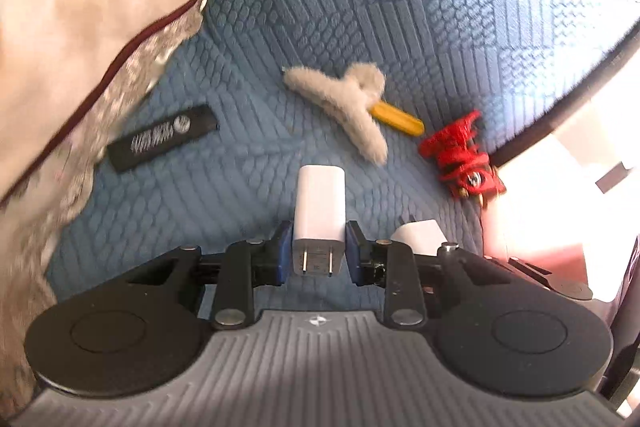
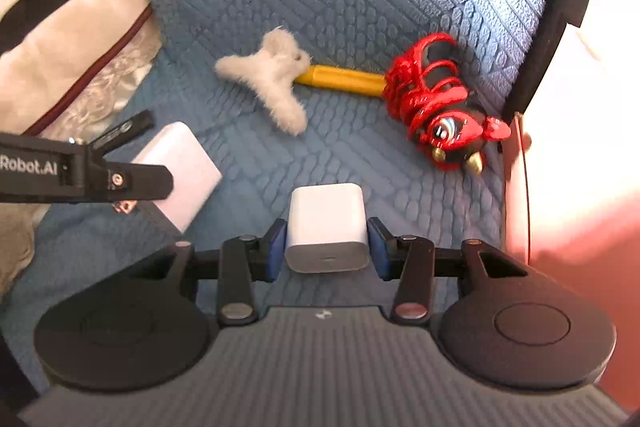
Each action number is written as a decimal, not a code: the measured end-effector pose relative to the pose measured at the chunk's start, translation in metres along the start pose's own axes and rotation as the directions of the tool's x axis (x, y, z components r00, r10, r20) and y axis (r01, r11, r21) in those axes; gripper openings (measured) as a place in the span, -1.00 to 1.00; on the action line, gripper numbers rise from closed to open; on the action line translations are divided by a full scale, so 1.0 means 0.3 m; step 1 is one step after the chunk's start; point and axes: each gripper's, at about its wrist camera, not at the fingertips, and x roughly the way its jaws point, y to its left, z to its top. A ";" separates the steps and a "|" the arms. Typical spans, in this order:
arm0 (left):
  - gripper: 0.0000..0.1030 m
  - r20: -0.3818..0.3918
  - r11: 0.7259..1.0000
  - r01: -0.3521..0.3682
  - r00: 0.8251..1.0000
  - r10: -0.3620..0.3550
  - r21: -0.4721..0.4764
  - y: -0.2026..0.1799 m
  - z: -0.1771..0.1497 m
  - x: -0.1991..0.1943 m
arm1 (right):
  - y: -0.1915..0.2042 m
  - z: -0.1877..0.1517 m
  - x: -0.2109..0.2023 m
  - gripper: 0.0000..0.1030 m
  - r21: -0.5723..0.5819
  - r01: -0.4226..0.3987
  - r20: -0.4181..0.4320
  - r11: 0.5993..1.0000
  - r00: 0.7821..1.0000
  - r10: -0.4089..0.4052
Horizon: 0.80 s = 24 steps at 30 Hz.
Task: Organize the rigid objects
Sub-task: 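Lift the white USB charger with the right gripper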
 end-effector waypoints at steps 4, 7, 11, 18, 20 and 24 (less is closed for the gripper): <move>-0.38 0.006 1.000 -0.002 1.000 0.003 -0.008 0.002 -0.043 -0.041 | 0.041 -0.023 -0.025 -0.10 0.006 -0.011 -0.013 1.000 1.000 0.011; -0.38 0.001 1.000 0.000 1.000 0.000 -0.023 0.007 -0.081 -0.081 | 0.071 -0.055 -0.060 -0.10 -0.011 -0.013 -0.010 1.000 1.000 0.013; -0.38 0.005 0.999 -0.003 1.000 0.003 -0.044 0.015 -0.131 -0.120 | 0.093 -0.097 -0.099 -0.10 -0.026 -0.006 -0.006 1.000 1.000 0.006; -0.38 0.001 1.000 0.000 1.000 0.000 -0.029 -0.022 -0.225 -0.176 | 0.078 -0.189 -0.167 -0.10 0.002 -0.004 -0.028 1.000 1.000 0.004; -0.38 -0.001 1.000 0.012 1.000 -0.012 -0.023 -0.034 -0.252 -0.193 | 0.067 -0.220 -0.190 -0.10 0.015 -0.007 -0.038 1.000 0.999 0.008; -0.38 -0.017 0.999 0.031 0.999 -0.031 -0.021 -0.045 -0.288 -0.199 | 0.055 -0.276 -0.204 -0.12 0.041 -0.014 -0.071 0.999 0.997 0.017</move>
